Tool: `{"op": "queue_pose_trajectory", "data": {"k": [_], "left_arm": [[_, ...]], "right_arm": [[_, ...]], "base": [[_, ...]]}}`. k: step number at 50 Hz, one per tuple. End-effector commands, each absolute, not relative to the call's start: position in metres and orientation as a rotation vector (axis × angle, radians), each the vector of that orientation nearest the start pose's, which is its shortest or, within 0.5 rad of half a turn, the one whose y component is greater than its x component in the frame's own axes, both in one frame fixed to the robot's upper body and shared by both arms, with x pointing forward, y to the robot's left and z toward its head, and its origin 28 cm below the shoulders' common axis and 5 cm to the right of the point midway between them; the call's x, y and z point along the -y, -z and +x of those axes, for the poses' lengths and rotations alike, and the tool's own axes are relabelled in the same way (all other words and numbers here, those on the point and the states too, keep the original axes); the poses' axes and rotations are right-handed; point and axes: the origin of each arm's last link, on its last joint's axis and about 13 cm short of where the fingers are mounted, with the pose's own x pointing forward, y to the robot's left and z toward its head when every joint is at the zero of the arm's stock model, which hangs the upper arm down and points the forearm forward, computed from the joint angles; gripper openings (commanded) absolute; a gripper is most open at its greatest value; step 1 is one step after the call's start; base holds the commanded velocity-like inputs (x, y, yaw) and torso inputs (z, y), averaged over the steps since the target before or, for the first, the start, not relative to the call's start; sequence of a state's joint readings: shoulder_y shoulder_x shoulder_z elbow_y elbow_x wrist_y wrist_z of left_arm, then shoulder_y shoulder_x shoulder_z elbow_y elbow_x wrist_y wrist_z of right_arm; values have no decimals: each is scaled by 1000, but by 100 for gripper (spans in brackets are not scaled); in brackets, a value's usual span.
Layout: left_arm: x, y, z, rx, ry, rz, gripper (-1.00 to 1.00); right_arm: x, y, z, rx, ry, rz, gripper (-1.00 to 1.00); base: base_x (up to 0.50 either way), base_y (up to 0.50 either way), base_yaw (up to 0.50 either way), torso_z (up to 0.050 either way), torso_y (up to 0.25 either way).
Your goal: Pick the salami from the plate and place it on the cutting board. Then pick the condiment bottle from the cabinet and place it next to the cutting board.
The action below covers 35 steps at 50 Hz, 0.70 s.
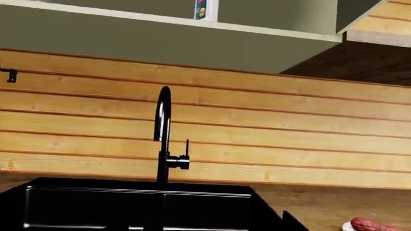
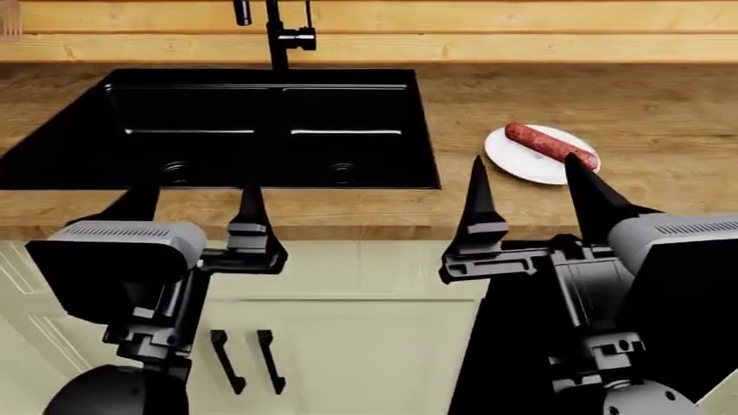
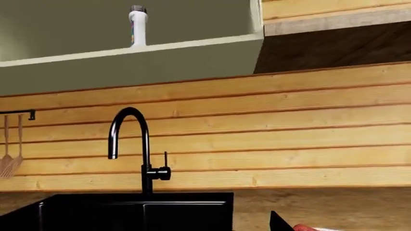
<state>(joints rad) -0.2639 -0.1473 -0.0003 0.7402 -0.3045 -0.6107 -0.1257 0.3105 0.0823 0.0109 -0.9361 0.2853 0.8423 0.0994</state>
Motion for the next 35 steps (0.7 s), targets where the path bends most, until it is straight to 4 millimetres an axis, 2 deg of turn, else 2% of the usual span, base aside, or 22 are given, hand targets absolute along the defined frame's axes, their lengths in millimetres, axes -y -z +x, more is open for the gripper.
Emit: {"op": "queue_pose_trajectory", "data": {"k": [1, 9, 35], "left_arm": [[-212, -197, 206, 408, 84, -75, 100], [-214, -208, 200, 469, 85, -115, 100], [-212, -208, 197, 471, 152, -92, 100]], "right_arm": [[93, -210, 188, 421, -171, 88, 100], [91, -211, 185, 436, -187, 52, 100], [90, -206, 187, 432, -184, 19, 100]], "base": [[47, -500, 0, 0, 0], [168, -500, 0, 0, 0], [322, -476, 0, 0, 0]]}}
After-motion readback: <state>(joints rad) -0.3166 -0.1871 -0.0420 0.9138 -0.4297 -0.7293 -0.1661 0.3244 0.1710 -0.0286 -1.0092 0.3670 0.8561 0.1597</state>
